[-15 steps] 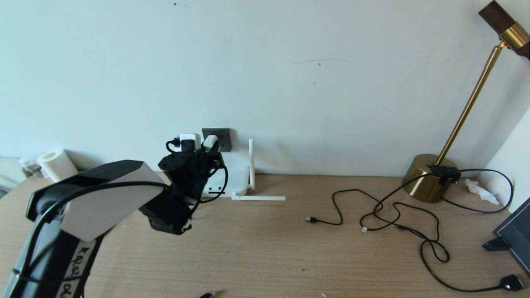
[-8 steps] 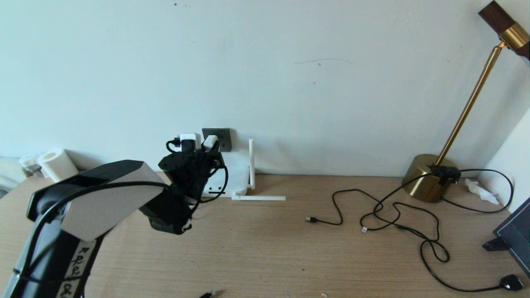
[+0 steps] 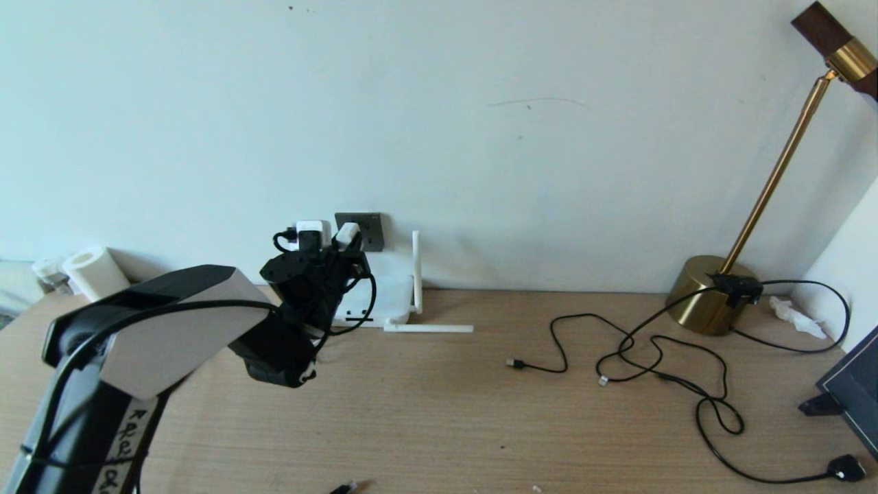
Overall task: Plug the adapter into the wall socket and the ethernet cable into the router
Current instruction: Plug plug into socket
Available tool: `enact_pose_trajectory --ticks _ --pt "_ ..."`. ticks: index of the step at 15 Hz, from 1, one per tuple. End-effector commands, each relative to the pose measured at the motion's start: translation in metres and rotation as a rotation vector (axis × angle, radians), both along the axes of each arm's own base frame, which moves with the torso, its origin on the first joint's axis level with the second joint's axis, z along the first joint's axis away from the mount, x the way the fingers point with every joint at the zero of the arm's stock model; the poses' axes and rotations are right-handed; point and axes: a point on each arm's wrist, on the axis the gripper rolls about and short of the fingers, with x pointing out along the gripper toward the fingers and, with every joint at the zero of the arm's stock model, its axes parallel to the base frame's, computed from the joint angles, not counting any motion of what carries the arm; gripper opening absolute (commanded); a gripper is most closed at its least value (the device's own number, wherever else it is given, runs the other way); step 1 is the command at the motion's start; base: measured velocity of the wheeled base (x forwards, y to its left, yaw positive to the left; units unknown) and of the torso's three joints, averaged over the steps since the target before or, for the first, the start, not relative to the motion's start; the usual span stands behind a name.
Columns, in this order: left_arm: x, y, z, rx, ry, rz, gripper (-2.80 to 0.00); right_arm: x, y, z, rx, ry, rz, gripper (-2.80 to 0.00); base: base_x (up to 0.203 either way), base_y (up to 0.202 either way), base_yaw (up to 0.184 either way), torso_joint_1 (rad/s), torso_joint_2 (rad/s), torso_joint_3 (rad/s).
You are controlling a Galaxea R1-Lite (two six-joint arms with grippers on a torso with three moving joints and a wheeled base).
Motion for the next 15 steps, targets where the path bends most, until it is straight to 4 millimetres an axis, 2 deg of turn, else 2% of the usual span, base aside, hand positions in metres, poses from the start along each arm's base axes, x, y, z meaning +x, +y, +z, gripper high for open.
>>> enact_pose_trajectory --ticks 1,4,15 --pt "-0.0002 0.0003 -0.0005 -0.002 -0.005 0.003 -2.8 0.0 0.0 -0.0001 0.0 0.001 0.001 -2.8 0.0 0.0 0.0 0.0 0.0 0.0" --pt "-0.0042 0.0 -0.0065 0.006 0.024 0.001 -2.8 0.0001 0.0 -0.0006 0.0 0.003 -0.001 -2.8 0.0 0.0 0.0 0.0 0.0 0.0" --pt "-0.0036 -0.0059 -0.0015 0.016 0.002 -0.026 -2.8 0.0001 0.0 -0.0004 0.0 0.003 0.001 -2.8 0.0 0.0 0.0 0.0 0.0 0.0"
